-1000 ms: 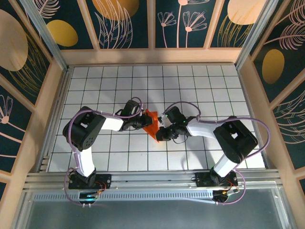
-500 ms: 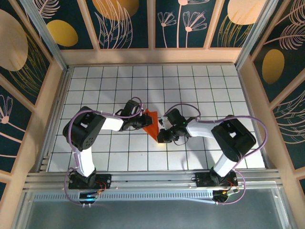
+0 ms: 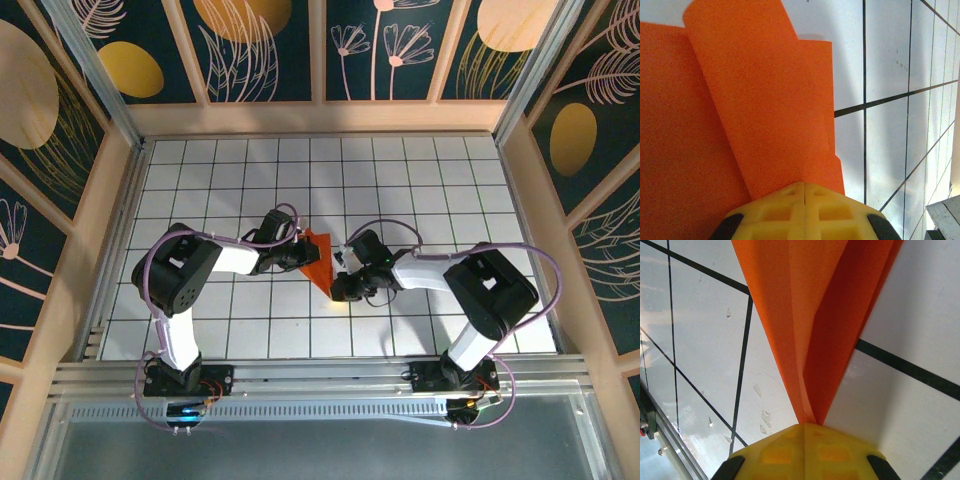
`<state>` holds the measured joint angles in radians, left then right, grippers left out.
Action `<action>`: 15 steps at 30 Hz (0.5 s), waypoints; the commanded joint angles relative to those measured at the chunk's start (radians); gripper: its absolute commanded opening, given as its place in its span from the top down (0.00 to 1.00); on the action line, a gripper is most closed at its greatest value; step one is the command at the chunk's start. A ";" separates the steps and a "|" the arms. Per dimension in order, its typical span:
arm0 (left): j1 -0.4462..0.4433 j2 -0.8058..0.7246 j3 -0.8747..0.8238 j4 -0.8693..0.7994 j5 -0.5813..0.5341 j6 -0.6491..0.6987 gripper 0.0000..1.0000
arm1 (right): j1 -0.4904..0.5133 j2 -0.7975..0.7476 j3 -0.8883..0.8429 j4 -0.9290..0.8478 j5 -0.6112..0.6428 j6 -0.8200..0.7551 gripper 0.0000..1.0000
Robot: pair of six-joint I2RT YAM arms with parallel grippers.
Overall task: Fold a paper plane with a square sheet of paper (fold left side to right side)
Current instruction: Fourth fold the wing at the center of the table.
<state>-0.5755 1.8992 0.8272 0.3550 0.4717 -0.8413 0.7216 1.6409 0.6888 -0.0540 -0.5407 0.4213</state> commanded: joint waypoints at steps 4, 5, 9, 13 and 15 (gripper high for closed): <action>0.009 0.052 -0.026 -0.130 -0.116 0.030 1.00 | 0.004 -0.053 -0.066 -0.094 -0.040 0.005 1.00; 0.008 0.052 -0.027 -0.130 -0.116 0.029 1.00 | 0.005 -0.067 -0.064 -0.101 -0.047 -0.001 1.00; 0.008 0.050 -0.025 -0.129 -0.117 0.028 1.00 | -0.016 -0.148 -0.029 -0.139 -0.073 -0.026 1.00; 0.008 0.050 -0.026 -0.127 -0.114 0.027 1.00 | -0.054 -0.205 0.001 -0.105 -0.127 -0.027 1.00; 0.008 0.049 -0.028 -0.124 -0.114 0.025 1.00 | -0.055 -0.195 0.019 -0.065 -0.140 -0.017 1.00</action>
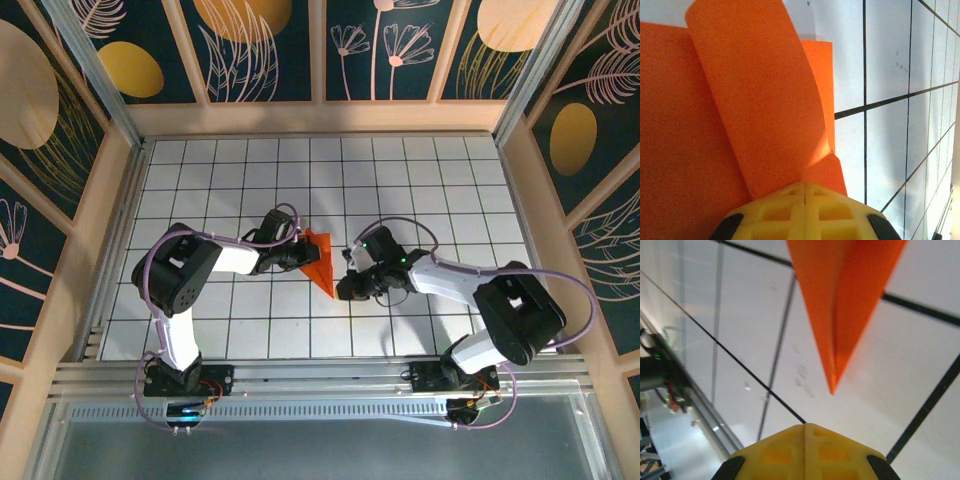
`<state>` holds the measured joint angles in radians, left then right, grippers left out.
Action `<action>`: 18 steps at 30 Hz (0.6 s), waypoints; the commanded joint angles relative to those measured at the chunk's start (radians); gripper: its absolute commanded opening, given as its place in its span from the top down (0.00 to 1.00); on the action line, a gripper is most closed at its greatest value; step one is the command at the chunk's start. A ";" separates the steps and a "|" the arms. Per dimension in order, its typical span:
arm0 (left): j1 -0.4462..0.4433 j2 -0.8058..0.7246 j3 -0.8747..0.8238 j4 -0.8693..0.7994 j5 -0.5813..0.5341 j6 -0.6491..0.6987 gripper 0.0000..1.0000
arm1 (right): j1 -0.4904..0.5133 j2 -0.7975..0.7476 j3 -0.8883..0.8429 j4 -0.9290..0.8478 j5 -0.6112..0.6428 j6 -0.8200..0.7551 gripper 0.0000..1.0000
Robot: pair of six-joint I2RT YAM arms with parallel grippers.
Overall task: Fold a paper plane with a square sheet of paper (fold left side to right side)
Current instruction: Fourth fold the wing at the center of the table.
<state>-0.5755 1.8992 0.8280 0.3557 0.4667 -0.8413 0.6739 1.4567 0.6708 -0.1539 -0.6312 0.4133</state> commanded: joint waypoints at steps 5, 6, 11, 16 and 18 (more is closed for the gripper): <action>0.008 0.047 -0.029 -0.123 -0.108 0.022 1.00 | 0.007 0.091 0.086 0.149 -0.010 0.029 1.00; 0.008 0.046 -0.029 -0.123 -0.108 0.022 1.00 | 0.010 0.112 0.096 0.159 0.005 0.031 1.00; 0.008 0.047 -0.030 -0.121 -0.106 0.022 1.00 | 0.013 0.197 0.136 0.194 0.064 0.038 1.00; 0.008 0.049 -0.029 -0.120 -0.105 0.021 1.00 | -0.004 0.231 0.131 0.241 0.055 0.058 1.00; 0.008 0.049 -0.026 -0.123 -0.106 0.022 1.00 | -0.005 0.249 0.135 0.236 0.051 0.053 1.00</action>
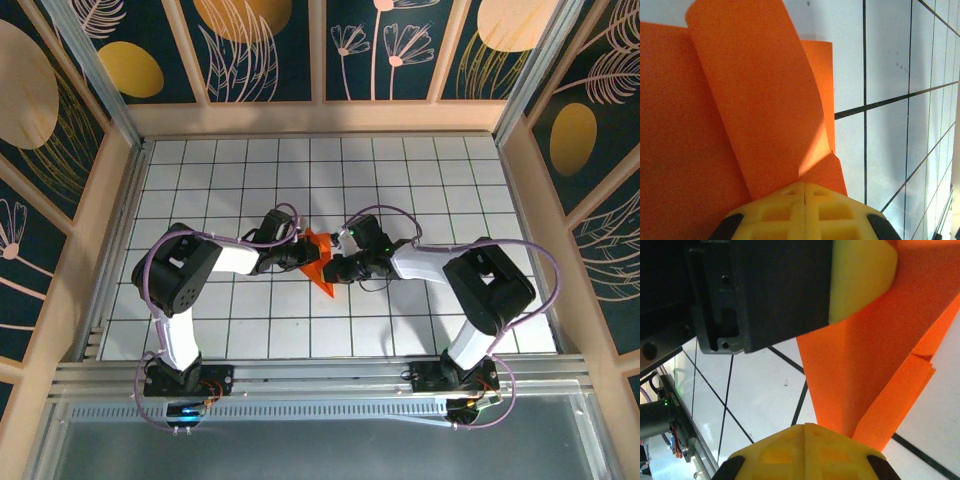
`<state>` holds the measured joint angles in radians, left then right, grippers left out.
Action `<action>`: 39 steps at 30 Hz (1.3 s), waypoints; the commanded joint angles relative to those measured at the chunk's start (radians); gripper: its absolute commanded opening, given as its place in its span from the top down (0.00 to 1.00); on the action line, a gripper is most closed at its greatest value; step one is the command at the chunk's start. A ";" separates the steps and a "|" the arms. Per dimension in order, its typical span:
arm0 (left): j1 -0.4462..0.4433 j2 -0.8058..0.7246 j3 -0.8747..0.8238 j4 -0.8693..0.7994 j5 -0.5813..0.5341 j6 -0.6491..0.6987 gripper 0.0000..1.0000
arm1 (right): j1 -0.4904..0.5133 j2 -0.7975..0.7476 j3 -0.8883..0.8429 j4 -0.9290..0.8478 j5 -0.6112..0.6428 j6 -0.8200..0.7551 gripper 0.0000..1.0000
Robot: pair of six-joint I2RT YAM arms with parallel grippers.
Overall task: Fold a paper plane with a square sheet of paper (fold left side to right side)
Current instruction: Fourth fold the wing at the center of the table.
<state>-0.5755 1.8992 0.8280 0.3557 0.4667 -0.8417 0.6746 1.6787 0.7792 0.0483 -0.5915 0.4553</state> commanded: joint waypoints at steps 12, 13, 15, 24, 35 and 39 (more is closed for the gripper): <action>0.009 0.044 -0.025 -0.129 -0.109 0.026 1.00 | -0.016 0.046 -0.021 0.036 0.028 0.016 1.00; 0.008 0.043 -0.025 -0.129 -0.109 0.026 1.00 | -0.015 0.049 -0.024 0.036 0.030 0.016 1.00; 0.008 0.044 -0.024 -0.130 -0.110 0.027 1.00 | -0.015 0.050 -0.026 0.033 0.034 0.013 1.00; 0.008 0.047 -0.023 -0.129 -0.111 0.026 1.00 | -0.017 0.056 -0.037 0.020 0.038 0.002 1.00; 0.008 0.047 -0.023 -0.125 -0.112 0.022 1.00 | -0.015 0.081 -0.040 0.013 0.038 -0.003 1.00; 0.008 0.039 -0.019 -0.123 -0.108 0.019 1.00 | -0.015 0.088 -0.039 -0.004 0.057 -0.005 1.00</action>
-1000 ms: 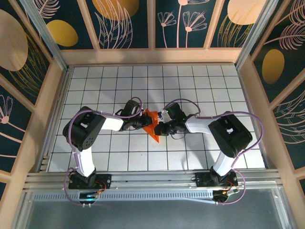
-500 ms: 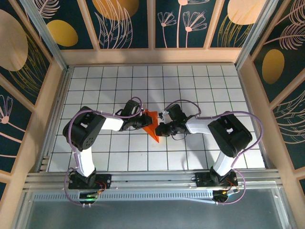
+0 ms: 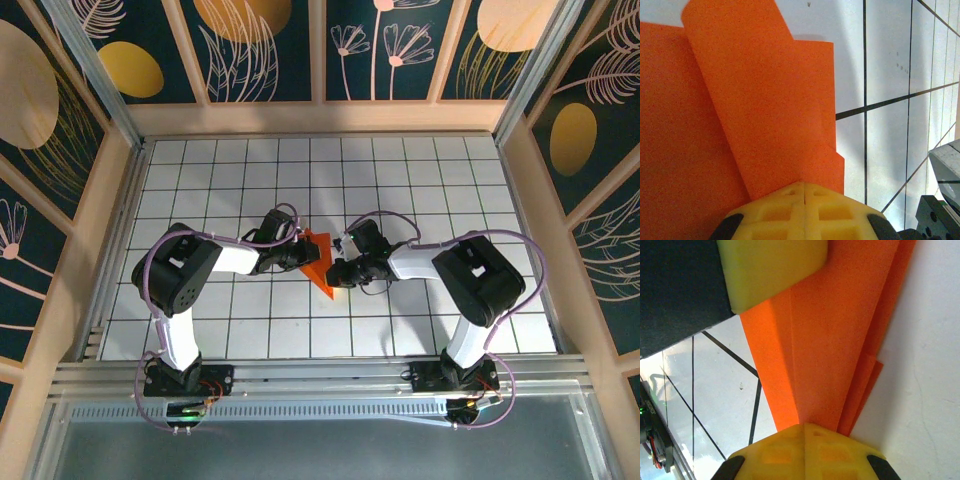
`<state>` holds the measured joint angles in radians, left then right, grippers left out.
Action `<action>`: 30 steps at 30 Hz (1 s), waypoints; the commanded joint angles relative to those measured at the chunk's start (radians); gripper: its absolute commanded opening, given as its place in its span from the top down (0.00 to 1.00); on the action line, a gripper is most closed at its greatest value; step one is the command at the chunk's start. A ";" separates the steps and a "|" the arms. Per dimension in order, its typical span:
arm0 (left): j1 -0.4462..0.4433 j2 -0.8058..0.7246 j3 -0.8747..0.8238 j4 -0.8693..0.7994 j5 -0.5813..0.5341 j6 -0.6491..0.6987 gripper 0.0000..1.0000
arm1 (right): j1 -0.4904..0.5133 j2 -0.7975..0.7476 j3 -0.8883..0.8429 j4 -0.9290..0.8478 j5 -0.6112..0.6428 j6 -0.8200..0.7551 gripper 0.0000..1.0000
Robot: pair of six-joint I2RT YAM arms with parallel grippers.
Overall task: Fold a paper plane with a square sheet of paper (fold left side to right side)
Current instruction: Fourth fold the wing at the center of the table.
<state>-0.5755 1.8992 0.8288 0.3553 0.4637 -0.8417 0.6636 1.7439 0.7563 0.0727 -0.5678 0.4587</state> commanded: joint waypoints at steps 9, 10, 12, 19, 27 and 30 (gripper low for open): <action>0.009 -0.072 0.015 -0.112 -0.091 0.029 1.00 | -0.004 0.058 0.003 -0.130 0.128 -0.026 1.00; 0.008 -0.090 0.011 -0.103 -0.085 0.030 1.00 | -0.004 0.061 0.007 -0.139 0.142 -0.027 1.00; 0.008 -0.125 -0.009 -0.083 -0.075 0.025 1.00 | -0.005 0.067 0.012 -0.152 0.157 -0.028 1.00; -0.008 -0.170 -0.129 0.077 0.023 -0.048 1.00 | 0.000 0.089 0.028 -0.179 0.191 -0.034 1.00; -0.065 -0.110 -0.125 0.140 0.043 -0.079 1.00 | 0.007 0.096 0.032 -0.204 0.233 -0.041 1.00; -0.067 -0.094 -0.120 0.142 0.034 -0.083 1.00 | 0.008 0.099 0.034 -0.209 0.241 -0.043 1.00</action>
<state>-0.6418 1.7844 0.7055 0.4469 0.4877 -0.9039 0.6720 1.7691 0.8165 -0.0196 -0.5236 0.4438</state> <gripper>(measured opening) 0.048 0.051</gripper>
